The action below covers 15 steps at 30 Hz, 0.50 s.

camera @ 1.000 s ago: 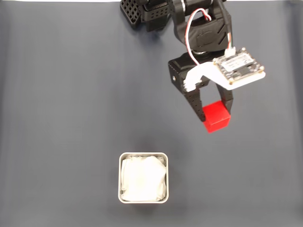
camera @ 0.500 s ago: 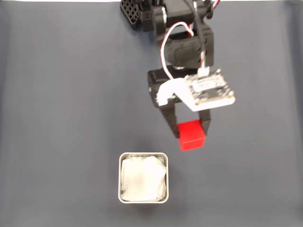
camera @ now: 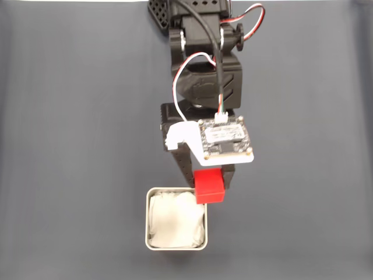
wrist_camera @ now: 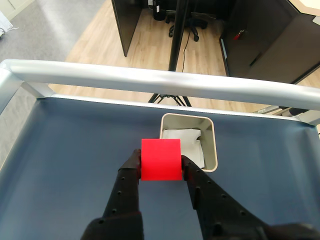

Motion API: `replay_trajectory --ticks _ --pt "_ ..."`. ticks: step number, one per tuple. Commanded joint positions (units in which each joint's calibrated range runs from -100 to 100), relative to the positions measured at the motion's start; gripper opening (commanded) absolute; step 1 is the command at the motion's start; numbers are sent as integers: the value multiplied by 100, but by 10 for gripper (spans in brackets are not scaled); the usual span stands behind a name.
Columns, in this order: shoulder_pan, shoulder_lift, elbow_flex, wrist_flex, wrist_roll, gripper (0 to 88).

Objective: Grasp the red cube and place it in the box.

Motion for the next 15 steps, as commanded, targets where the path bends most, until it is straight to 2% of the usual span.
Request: replay_trajectory --ticks 1,15 --pt "139 111 -401 -168 -5 56" --pt "423 848 -857 -496 20 55"
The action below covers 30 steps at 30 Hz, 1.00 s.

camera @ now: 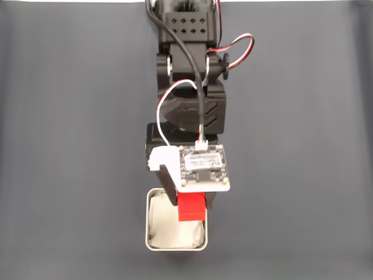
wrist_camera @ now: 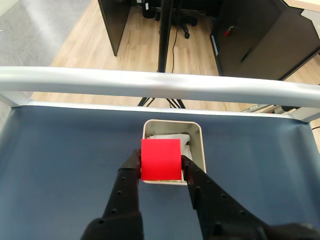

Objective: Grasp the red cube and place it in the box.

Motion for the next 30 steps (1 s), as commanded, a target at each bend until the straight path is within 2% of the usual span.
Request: replay_trajectory --ticks 1,30 --pt "125 58 -388 -202 -15 55" --pt "296 569 -479 -407 54 55"
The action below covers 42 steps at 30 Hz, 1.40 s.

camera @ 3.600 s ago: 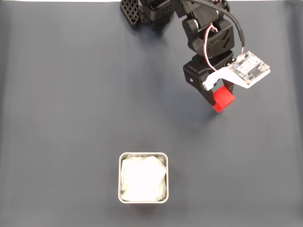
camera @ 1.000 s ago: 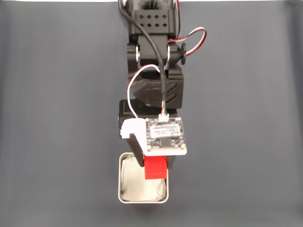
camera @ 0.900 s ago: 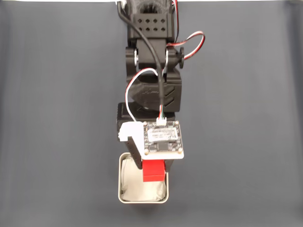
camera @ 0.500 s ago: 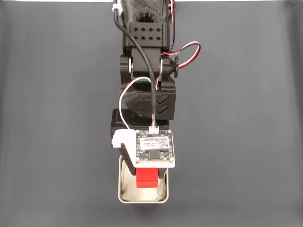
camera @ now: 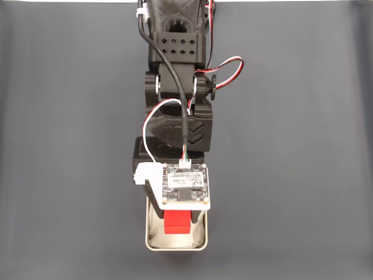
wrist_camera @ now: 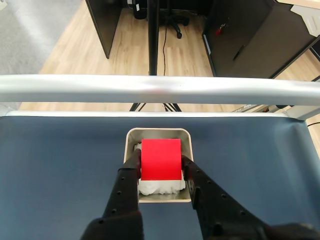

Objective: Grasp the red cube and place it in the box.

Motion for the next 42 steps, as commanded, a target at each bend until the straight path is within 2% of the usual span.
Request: replay_trajectory --ticks 1,28,30,32,34,37,42 --pt "51 -109 28 -185 54 55" --pt "44 -187 274 -209 63 66" --pt "44 -204 292 -209 24 149" --pt "58 -239 302 -218 -44 335" --pt "65 -247 302 -209 -73 442" --pt "65 -282 356 -218 -83 489" --pt "65 -308 375 -267 -98 514"
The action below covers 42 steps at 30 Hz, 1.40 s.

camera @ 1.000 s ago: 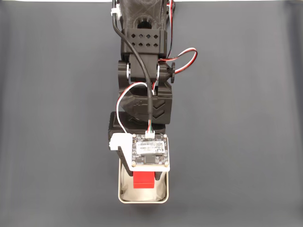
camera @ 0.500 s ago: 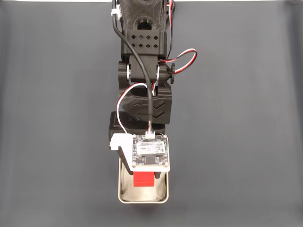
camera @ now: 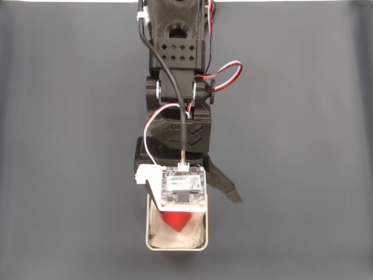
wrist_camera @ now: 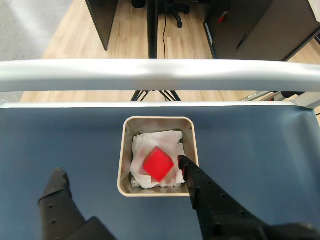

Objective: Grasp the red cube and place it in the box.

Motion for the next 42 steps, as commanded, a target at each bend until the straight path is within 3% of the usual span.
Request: replay_trajectory --ticks 1,35,38,42 --pt "58 -317 -41 -156 -49 517" --pt "58 -568 178 -394 -103 511" --pt "36 -655 205 -476 -137 432" --pt "-13 -1053 205 -508 -239 119"
